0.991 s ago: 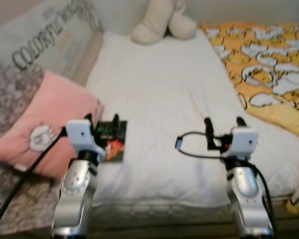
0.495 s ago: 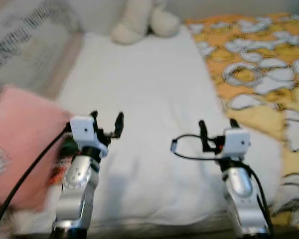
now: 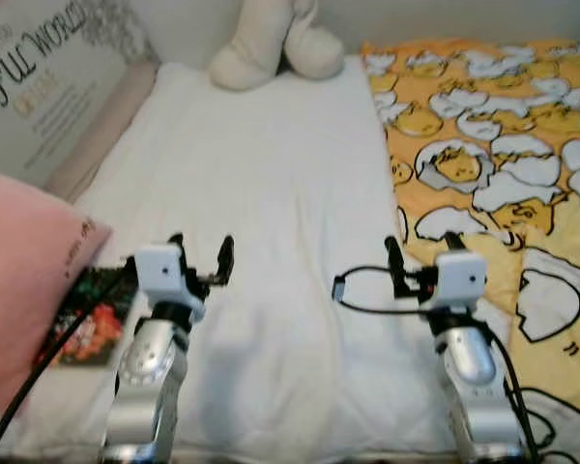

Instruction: Clean up the room

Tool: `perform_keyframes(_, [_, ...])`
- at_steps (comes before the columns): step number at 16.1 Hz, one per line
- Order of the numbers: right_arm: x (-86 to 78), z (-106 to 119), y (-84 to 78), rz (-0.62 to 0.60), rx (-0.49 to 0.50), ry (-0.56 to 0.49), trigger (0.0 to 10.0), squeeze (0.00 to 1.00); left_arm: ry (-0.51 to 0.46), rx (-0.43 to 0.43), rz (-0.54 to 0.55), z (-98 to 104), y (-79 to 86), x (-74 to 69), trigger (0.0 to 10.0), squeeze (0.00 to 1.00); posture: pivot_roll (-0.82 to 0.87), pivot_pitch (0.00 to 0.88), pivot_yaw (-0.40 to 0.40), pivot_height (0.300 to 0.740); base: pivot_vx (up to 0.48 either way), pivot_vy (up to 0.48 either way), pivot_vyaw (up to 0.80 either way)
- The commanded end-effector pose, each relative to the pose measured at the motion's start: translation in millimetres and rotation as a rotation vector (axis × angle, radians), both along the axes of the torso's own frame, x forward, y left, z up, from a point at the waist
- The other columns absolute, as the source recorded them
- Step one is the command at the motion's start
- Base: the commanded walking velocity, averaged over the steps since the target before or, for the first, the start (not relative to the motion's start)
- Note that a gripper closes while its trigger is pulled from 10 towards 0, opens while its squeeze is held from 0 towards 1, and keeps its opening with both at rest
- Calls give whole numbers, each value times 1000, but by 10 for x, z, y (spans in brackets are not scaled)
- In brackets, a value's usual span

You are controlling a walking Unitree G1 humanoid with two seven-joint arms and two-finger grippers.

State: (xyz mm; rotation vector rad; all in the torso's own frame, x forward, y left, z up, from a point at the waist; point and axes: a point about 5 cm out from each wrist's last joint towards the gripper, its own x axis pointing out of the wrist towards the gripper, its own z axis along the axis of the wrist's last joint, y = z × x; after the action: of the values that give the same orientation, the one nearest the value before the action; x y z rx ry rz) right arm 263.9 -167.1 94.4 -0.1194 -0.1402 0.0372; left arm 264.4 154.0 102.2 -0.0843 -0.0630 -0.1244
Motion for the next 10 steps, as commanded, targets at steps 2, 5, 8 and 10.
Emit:
perform_keyframes(2, [-18, -44, 27, 15, 9, 24, 10000, 0, -13, 17, -33, 37, -2, 20, 10000, 0, -111, 0, 90, 740, 0, 227, -331])
perform_keyframes(5, [-46, -79, 44, 33, -3, 37, 10000, 0, -5, 16, -40, 19, 19, 5, 10000, 0, -113, 0, 90, 740, 0, 454, -619])
perform_keyframes(8, [-62, -129, 12, 27, -16, 56, 10000, 0, 6, 56, -66, -6, -64, 36, 10000, 0, -115, 0, 87, 740, 0, 151, -583])
perform_keyframes(10, [-67, -205, -69, -2, -11, 92, 10000, 0, 30, -68, 18, -15, 95, 68, 10000, 0, -122, 0, 89, 740, 0, 0, -581])
